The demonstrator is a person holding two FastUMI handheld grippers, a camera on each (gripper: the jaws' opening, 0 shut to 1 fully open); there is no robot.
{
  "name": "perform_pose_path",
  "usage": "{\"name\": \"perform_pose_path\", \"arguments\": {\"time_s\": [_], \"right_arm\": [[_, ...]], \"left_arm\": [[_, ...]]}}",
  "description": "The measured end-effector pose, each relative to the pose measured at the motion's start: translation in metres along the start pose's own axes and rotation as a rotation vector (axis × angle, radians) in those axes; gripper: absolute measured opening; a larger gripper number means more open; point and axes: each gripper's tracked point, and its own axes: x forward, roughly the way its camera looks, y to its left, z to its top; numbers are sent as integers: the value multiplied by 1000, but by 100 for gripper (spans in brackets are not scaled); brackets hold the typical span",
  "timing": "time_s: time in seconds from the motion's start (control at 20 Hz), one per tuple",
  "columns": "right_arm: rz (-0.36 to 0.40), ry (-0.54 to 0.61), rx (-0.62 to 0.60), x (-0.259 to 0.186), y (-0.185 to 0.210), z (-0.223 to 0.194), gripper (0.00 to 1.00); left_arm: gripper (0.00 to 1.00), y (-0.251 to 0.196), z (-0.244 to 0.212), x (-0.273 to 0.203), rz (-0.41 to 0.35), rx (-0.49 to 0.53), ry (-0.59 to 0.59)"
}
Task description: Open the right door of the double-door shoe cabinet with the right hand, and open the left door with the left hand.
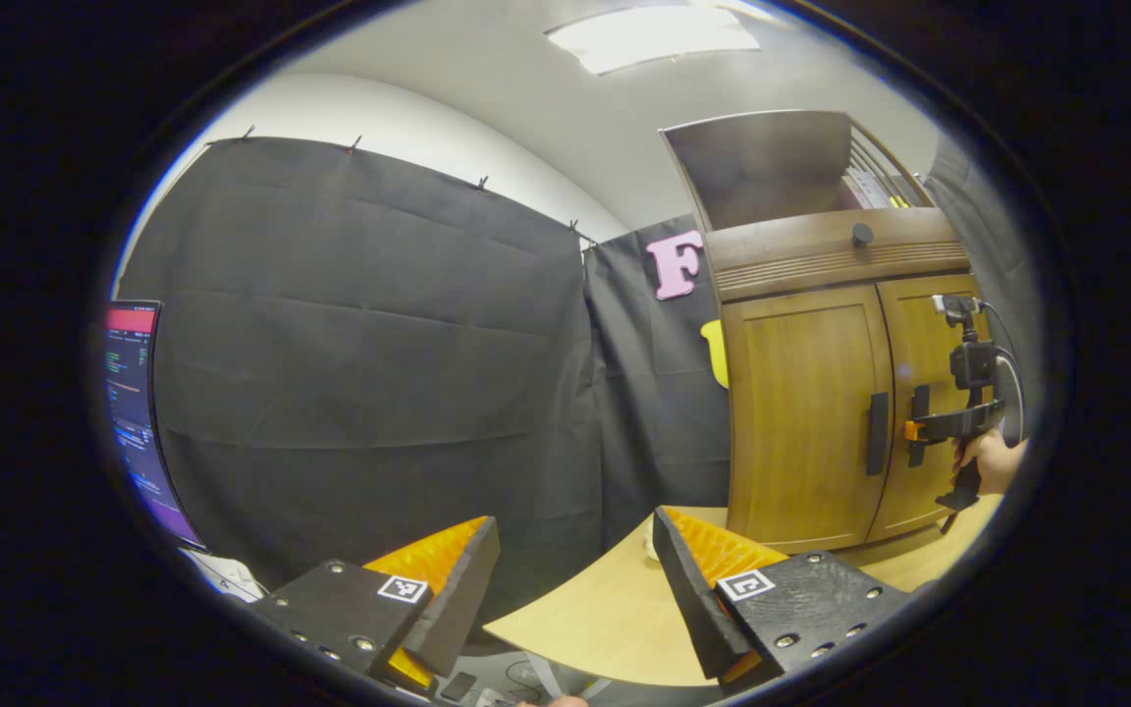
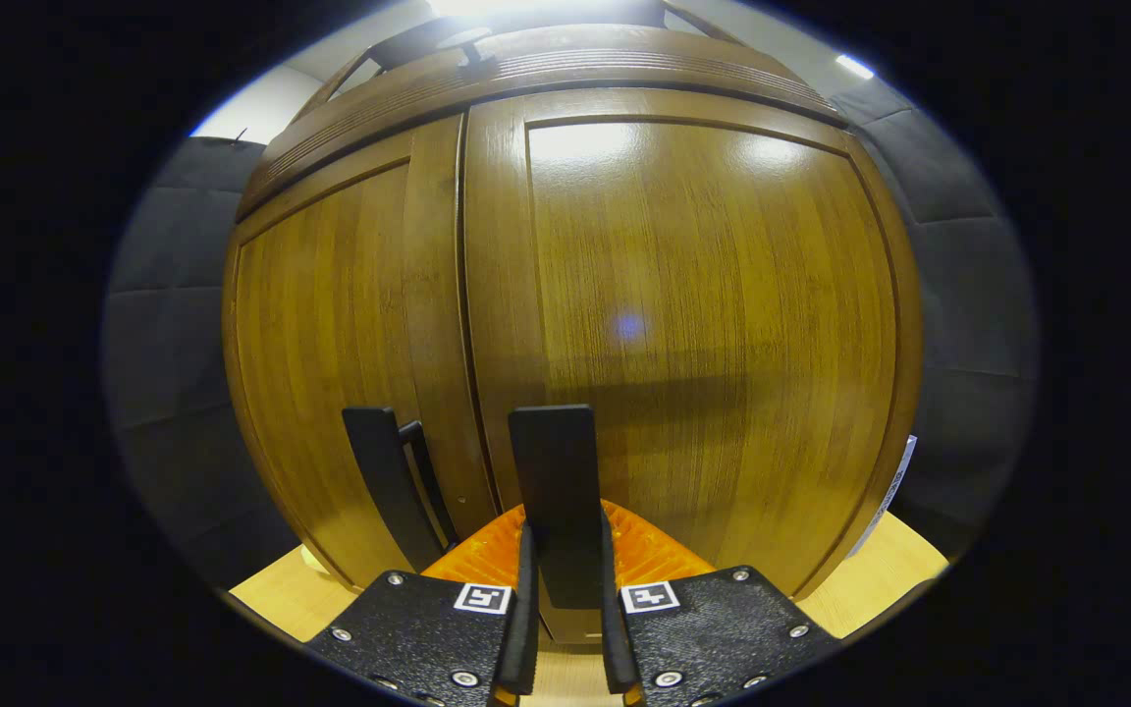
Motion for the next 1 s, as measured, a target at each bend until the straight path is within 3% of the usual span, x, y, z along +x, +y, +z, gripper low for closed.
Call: {"name": "perform_pose_path", "arguments": {"time_s": [0.3, 0.35, 0.4, 0.55, 0.6, 0.65, 1.0], "right_arm": [[20, -1, -3, -4, 1, 4, 27], [24, -1, -5, -4, 2, 5, 27], [27, -1, -4, -5, 2, 6, 27], [29, -3, -9, -8, 1, 9, 26], [32, -2, -9, -8, 1, 10, 27], [35, -1, -4, -7, 1, 9, 26], [54, 8, 7, -4, -2, 8, 26]], "left_arm": [[90, -4, 3, -1, -38, -5, -3], [96, -6, 4, 0, -49, -7, -4], [90, -9, 6, 1, -59, -8, -4], [90, -15, 7, 2, -90, -11, -12], [96, -16, 7, 2, -100, -11, -14], [90, -20, 7, 4, -112, -9, -15], [90, -32, 5, 9, -192, -22, -23]]}}
